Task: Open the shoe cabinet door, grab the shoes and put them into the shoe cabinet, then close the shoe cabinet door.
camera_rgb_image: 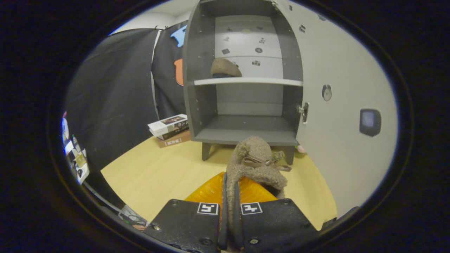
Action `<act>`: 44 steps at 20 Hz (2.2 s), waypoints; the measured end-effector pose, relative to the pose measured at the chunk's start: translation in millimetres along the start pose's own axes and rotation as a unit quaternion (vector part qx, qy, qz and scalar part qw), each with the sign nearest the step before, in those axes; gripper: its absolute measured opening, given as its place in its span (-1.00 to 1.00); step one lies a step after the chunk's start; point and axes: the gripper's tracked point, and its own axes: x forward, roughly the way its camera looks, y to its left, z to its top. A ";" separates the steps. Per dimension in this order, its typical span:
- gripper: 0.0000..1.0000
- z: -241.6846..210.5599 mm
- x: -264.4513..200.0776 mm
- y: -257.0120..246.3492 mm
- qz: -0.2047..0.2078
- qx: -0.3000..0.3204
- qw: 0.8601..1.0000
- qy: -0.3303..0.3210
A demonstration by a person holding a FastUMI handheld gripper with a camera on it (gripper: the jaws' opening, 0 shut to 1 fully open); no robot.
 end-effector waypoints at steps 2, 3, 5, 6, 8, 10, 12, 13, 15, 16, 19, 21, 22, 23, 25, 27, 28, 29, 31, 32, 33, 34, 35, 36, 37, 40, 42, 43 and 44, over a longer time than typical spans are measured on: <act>-0.79 32.7 -16.2 12.7 0.023 -0.007 1.000 -0.013; -0.80 50.1 -23.8 18.0 0.034 -0.012 0.999 -0.018; -0.80 85.4 -39.7 24.4 0.046 -0.014 0.998 -0.029; -0.80 104.3 -45.0 26.6 0.050 -0.012 0.998 -0.037; -0.80 141.3 -55.0 26.0 0.044 -0.016 0.998 -0.050; -0.80 172.8 -60.7 28.5 0.038 -0.029 0.997 -0.055; -0.80 204.9 -62.9 28.0 0.028 -0.034 0.997 -0.062; -0.80 220.4 -63.4 26.4 0.020 -0.034 0.997 -0.063; -0.80 253.0 -60.8 22.6 0.000 -0.033 0.997 -0.074; -0.80 268.6 -58.1 18.5 -0.012 -0.032 0.996 -0.079; -0.80 309.3 -45.7 17.2 -0.028 -0.025 0.996 -0.083; -0.80 326.7 -33.3 18.3 -0.030 -0.018 0.997 -0.071; -0.80 336.6 -23.4 16.6 -0.031 -0.013 0.997 -0.068; -0.79 345.8 -11.6 13.5 -0.034 -0.007 0.997 -0.064; -0.79 355.9 12.6 2.7 -0.049 -0.004 0.997 -0.056; -0.79 361.6 40.7 -10.4 -0.064 -0.012 0.997 -0.044; -0.80 362.2 58.1 -17.9 -0.074 -0.010 0.996 -0.039; -0.79 361.1 74.0 -25.0 -0.082 -0.013 0.996 -0.029; -0.80 357.0 113.2 -41.3 -0.096 -0.017 0.995 -0.011; -0.80 352.4 133.3 -51.8 -0.102 -0.025 0.994 0.002; -0.79 346.2 156.5 -62.1 -0.105 -0.037 0.994 0.021; -0.79 341.1 173.6 -72.3 -0.111 -0.042 0.992 0.035; -0.79 335.7 190.4 -84.3 -0.121 -0.038 0.991 0.046; -0.79 330.8 207.3 -93.2 -0.127 -0.033 0.990 0.054; -0.79 324.5 221.5 -101.5 -0.131 -0.029 0.989 0.063; -0.78 307.0 251.8 -108.8 -0.121 -0.031 0.989 0.076; -0.79 304.7 262.3 -98.2 -0.101 -0.016 0.992 0.074; -0.79 304.2 264.2 -95.6 -0.101 -0.010 0.992 0.073; -0.78 304.6 262.9 -96.8 -0.109 -0.010 0.991 0.071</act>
